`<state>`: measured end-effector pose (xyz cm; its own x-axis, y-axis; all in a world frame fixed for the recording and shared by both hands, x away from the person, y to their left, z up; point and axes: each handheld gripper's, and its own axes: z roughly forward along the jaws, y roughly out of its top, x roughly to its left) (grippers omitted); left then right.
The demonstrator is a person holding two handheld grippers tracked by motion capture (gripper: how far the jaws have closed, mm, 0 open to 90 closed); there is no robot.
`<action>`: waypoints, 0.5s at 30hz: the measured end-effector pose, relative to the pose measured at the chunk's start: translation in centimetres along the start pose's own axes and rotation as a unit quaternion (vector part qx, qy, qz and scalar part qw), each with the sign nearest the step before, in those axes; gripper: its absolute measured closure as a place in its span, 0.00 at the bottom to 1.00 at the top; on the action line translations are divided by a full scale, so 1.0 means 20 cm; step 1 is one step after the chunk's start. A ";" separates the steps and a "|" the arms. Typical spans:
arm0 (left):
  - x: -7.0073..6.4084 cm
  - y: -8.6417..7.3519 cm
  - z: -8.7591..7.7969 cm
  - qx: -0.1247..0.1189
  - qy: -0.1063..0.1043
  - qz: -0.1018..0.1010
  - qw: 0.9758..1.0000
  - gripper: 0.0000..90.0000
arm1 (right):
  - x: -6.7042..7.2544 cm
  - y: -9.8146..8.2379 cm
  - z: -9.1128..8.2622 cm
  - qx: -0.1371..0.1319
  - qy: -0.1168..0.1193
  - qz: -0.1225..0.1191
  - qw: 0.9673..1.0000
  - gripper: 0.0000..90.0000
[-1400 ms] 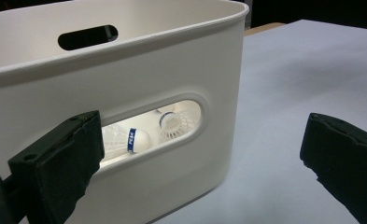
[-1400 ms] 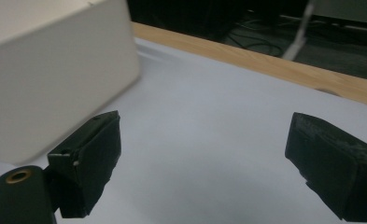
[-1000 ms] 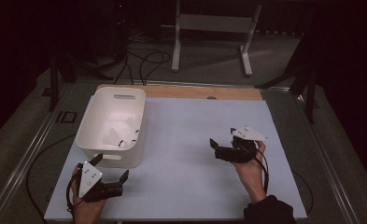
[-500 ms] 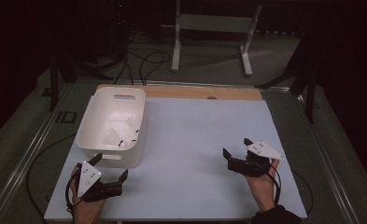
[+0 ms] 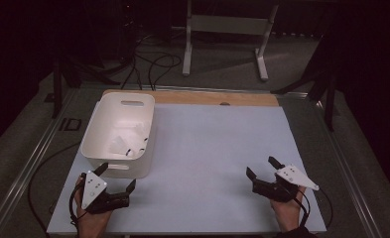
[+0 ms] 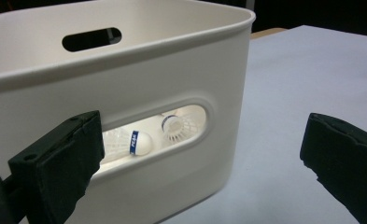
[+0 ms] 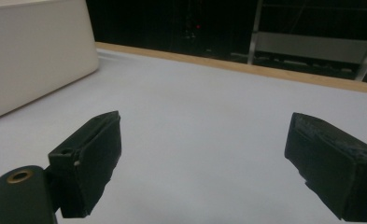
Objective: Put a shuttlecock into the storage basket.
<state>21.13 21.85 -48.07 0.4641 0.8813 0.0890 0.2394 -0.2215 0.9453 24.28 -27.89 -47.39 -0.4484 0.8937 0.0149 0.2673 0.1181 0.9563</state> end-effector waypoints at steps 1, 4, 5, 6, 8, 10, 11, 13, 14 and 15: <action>0.00 0.00 0.00 -0.001 0.000 0.000 1.000 0.00 | 0.01 -0.01 0.00 -0.003 -0.005 -0.007 1.000 0.13; 0.00 0.00 0.00 -0.001 -0.001 0.000 1.000 0.00 | 0.02 -0.01 -0.01 -0.009 -0.006 -0.017 1.000 0.13; 0.00 0.00 0.00 -0.002 -0.001 0.000 1.000 0.00 | 0.02 -0.01 -0.02 -0.010 -0.005 -0.016 1.000 0.13; 0.00 0.00 0.00 -0.002 -0.001 0.000 1.000 0.00 | 0.02 -0.01 -0.01 -0.011 -0.004 -0.014 1.000 0.13; 0.00 0.00 0.00 -0.001 -0.001 0.000 1.000 0.00 | 0.01 -0.01 -0.01 -0.010 -0.004 -0.012 1.000 0.12; 0.00 0.00 0.00 -0.002 0.000 -0.001 1.000 0.00 | 0.02 -0.01 -0.01 -0.007 -0.005 -0.009 1.000 0.12; 0.00 0.00 0.00 -0.001 0.000 -0.002 1.000 0.00 | 0.02 -0.02 -0.01 -0.006 -0.004 -0.009 1.000 0.12; 0.00 0.00 0.00 -0.001 -0.001 -0.003 1.000 0.00 | 0.02 -0.02 -0.01 -0.005 -0.005 -0.008 1.000 0.12; 0.00 0.00 0.00 0.000 -0.001 -0.002 1.000 0.00 | 0.02 -0.02 -0.01 -0.004 -0.005 -0.005 1.000 0.12; 0.00 0.00 0.00 0.002 -0.002 -0.002 1.000 0.00 | 0.02 -0.02 -0.01 -0.003 -0.005 -0.006 1.000 0.12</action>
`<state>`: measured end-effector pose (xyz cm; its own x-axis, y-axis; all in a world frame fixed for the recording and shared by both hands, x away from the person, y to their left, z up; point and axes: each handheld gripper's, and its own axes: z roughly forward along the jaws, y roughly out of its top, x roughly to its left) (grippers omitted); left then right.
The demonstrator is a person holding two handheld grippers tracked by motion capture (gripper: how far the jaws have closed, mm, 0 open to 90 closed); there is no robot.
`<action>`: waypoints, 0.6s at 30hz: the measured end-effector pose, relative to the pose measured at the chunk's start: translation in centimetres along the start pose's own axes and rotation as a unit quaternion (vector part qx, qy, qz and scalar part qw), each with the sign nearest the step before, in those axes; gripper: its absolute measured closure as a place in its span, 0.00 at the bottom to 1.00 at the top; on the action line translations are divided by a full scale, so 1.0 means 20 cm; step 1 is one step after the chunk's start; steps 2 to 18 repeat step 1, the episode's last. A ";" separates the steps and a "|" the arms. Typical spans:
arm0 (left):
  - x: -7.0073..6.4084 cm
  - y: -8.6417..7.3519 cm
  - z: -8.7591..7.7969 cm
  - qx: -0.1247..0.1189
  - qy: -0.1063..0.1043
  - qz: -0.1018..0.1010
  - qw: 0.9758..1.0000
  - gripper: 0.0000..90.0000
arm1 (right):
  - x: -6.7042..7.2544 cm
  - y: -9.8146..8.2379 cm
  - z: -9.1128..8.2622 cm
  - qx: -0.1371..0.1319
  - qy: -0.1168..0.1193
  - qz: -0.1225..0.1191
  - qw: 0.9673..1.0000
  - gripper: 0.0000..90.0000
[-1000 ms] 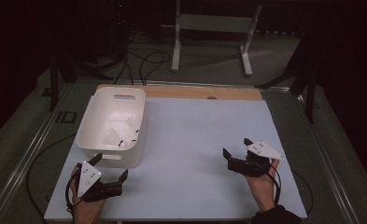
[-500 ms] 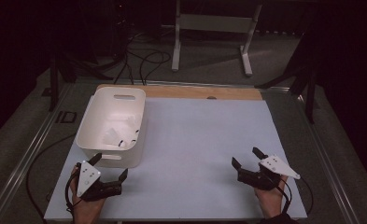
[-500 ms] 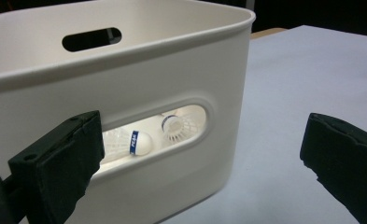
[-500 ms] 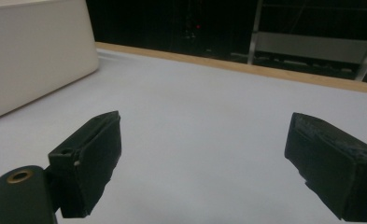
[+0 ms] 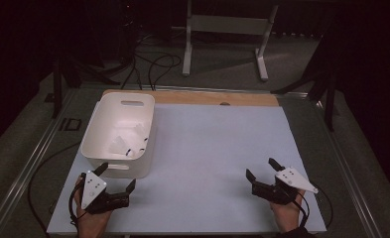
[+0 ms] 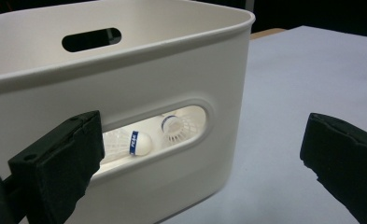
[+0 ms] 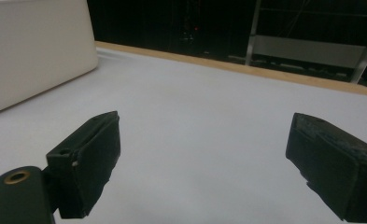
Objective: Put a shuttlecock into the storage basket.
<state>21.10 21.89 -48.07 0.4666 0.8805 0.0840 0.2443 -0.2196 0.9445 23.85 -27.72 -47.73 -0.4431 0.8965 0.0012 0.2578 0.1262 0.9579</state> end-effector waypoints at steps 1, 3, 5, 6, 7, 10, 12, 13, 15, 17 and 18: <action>0.00 0.00 0.00 0.000 0.000 0.001 1.000 0.00 | 0.00 0.00 0.00 0.002 -0.001 0.001 1.000 0.11; 0.00 0.00 0.00 0.000 0.000 0.001 1.000 0.00 | 0.00 0.00 0.00 0.002 -0.001 0.001 1.000 0.11; 0.00 0.00 0.00 0.000 0.000 0.001 1.000 0.00 | 0.00 0.00 0.00 0.002 -0.001 0.001 1.000 0.11; 0.00 0.00 0.00 0.000 0.000 0.001 1.000 0.00 | 0.00 0.00 0.00 0.002 -0.001 0.001 1.000 0.11; 0.00 0.00 0.00 0.000 0.000 0.001 1.000 0.00 | 0.00 0.00 0.00 0.002 -0.001 0.001 1.000 0.11; 0.00 0.00 0.00 0.000 0.000 0.001 1.000 0.00 | 0.00 0.00 0.00 0.002 -0.001 0.001 1.000 0.11; 0.00 0.00 0.00 0.000 0.000 0.001 1.000 0.00 | 0.00 0.00 0.00 0.002 -0.001 0.001 1.000 0.11; 0.00 0.00 0.00 0.000 0.000 0.001 1.000 0.00 | 0.00 0.00 0.00 0.002 -0.001 0.001 1.000 0.11; 0.00 0.00 0.00 0.000 0.000 0.001 1.000 0.00 | 0.00 0.00 0.00 0.002 -0.001 0.001 1.000 0.11; 0.00 0.00 0.00 0.000 0.000 0.001 1.000 0.00 | 0.00 0.00 0.00 0.002 -0.001 0.001 1.000 0.11; 0.00 0.00 0.00 0.000 0.000 0.001 1.000 0.00 | 0.00 0.00 0.00 0.002 -0.001 0.001 1.000 0.11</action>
